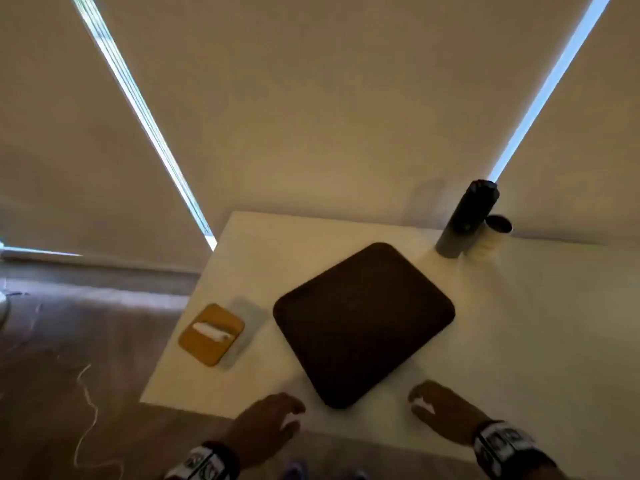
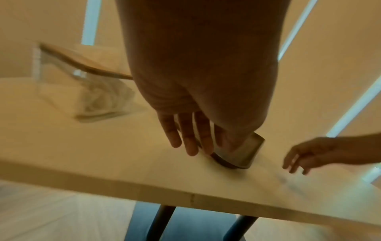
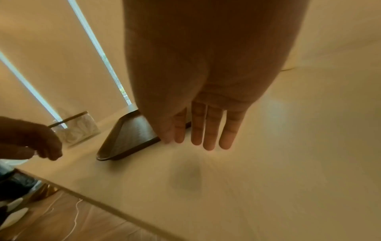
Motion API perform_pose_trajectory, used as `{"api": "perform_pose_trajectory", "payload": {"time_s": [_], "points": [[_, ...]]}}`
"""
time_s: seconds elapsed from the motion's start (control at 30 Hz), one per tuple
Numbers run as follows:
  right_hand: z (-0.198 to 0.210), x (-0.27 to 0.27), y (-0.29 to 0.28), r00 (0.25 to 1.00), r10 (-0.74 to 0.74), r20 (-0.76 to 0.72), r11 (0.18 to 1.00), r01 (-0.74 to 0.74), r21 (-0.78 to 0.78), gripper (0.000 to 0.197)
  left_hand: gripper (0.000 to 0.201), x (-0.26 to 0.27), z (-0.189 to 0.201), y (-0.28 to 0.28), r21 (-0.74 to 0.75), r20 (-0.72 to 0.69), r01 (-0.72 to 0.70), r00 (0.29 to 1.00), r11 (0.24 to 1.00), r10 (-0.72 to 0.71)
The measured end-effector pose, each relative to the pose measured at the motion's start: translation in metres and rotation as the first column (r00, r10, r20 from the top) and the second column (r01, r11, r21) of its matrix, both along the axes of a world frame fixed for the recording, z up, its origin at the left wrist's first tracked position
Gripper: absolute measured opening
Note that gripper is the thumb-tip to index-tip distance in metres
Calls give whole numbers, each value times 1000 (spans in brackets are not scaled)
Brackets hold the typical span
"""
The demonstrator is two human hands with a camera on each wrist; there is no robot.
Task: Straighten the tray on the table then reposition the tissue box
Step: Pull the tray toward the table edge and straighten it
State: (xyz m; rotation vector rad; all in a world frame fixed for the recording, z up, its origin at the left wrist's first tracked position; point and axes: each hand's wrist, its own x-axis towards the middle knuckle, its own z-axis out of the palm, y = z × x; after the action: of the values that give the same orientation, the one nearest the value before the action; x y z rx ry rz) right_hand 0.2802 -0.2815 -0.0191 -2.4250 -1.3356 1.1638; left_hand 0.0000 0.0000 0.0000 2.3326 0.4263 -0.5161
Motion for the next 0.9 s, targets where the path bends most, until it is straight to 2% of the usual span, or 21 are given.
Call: {"api": "perform_pose_trajectory", "payload": {"time_s": [0.1,0.3,0.47,0.7,0.9], "points": [[-7,26,19,993,11,115,999,-17,51,29,33,39,-12,-10,94,60,90,994,991,-96],[-27,56,34,937,-69,342,985,10,171,37,39,85,-40,-43,163,160,97,979,982,-124],[-38,78,42,876,31,482,966,-150,209,26,42,100,-63,-67,178,151,65,984,982,-92],[-49,82,42,880,51,473,928,-216,303,16,38,97,-73,-68,213,148,27,987,977,-60],[-50,63,45,892,47,450,907,-227,355,15,34,85,-65,-40,269,161,23,984,963,-69]]}}
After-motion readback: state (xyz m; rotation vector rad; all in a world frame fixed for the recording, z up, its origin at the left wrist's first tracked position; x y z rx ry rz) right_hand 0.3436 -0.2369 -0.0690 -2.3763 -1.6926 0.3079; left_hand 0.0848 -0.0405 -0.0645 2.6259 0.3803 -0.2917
